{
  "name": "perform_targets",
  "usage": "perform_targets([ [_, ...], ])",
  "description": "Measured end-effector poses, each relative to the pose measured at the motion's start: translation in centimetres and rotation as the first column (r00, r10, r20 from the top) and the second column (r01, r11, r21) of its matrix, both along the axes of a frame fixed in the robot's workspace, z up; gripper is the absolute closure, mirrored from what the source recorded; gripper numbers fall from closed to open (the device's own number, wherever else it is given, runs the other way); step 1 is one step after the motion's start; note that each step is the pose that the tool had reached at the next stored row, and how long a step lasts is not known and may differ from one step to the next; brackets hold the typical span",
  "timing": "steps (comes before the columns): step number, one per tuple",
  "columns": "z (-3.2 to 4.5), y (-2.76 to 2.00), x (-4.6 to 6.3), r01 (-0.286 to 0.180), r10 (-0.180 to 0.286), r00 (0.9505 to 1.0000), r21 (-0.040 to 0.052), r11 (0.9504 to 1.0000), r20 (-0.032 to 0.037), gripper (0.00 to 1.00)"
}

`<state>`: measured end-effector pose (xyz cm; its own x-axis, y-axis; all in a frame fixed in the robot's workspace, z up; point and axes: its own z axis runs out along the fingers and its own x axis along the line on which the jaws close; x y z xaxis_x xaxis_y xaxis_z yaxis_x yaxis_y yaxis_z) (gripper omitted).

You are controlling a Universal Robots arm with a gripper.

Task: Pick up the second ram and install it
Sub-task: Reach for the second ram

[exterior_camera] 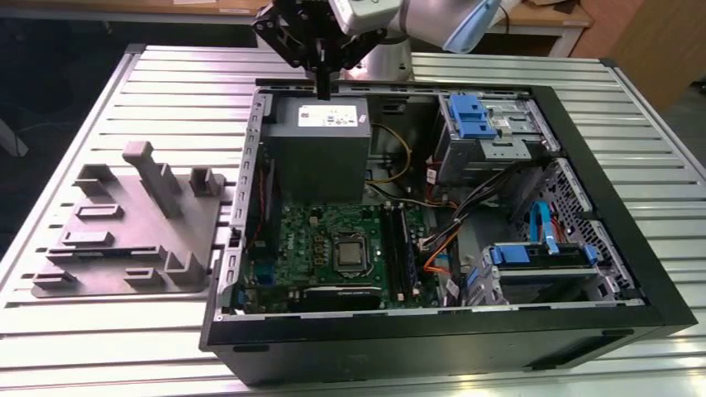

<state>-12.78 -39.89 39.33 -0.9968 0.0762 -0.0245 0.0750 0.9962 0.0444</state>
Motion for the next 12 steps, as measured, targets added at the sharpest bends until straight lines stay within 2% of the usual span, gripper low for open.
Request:
perform_targets([
  [12, -0.06, 0.0, -2.2, 0.0, 0.0, 1.0, -0.0001, 1.0, 0.0, 0.9],
])
